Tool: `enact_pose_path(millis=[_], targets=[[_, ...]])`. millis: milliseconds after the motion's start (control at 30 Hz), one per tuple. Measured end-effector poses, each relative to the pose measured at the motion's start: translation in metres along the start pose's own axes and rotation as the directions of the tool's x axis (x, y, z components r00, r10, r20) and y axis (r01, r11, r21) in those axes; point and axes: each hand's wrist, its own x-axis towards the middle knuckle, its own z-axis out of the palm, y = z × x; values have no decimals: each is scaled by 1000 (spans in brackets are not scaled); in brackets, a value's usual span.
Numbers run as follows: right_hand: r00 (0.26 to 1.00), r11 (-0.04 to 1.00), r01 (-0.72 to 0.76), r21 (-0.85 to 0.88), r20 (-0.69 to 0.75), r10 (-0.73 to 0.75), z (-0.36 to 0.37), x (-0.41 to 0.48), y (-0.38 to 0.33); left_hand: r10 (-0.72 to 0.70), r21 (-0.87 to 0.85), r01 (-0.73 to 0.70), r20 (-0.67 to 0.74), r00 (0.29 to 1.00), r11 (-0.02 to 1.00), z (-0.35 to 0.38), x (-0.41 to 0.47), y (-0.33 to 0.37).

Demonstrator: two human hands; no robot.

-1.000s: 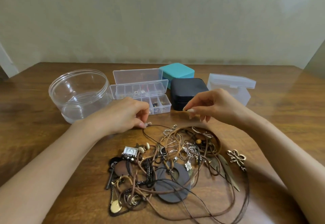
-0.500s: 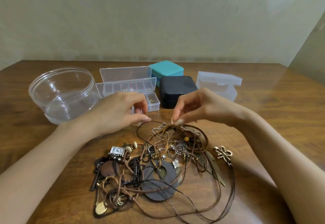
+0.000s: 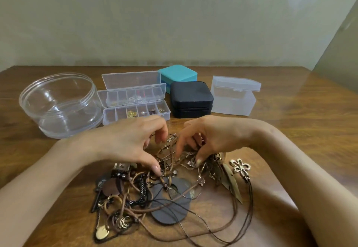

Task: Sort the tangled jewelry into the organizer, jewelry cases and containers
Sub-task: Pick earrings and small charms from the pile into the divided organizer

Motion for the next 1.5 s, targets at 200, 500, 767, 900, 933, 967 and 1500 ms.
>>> enact_pose_path(millis=[200, 500, 767, 900, 933, 967, 1500], targets=[[999, 997, -51, 55, 11, 50, -9, -8, 8, 27, 37, -32, 127, 992, 999, 2, -1, 8], [970, 995, -84, 51, 231, 70, -16, -18, 6, 41, -105, -20, 202, 979, 994, 1, -3, 11], [986, 993, -111, 41, 129, 105, -13, -14, 8, 92, -112, -76, 143, 986, 991, 9, -1, 5], [1000, 978, 27, 209, -21, -24, -21, -21, 12, 108, -59, -99, 188, 976, 993, 8, 0, 6], [998, 967, 52, 251, -51, -41, -22, -23, 13, 99, -53, -90, 216, 971, 995, 6, -1, 7], [996, 956, 69, 285, -77, -49, -22, -23, 15, 98, -54, -87, 246, 964, 995, 4, -2, 7], [915, 920, 224, 321, -395, -86, -12, -7, 8, -144, -824, -106, -222, 964, 557, 3, 7, 26]])
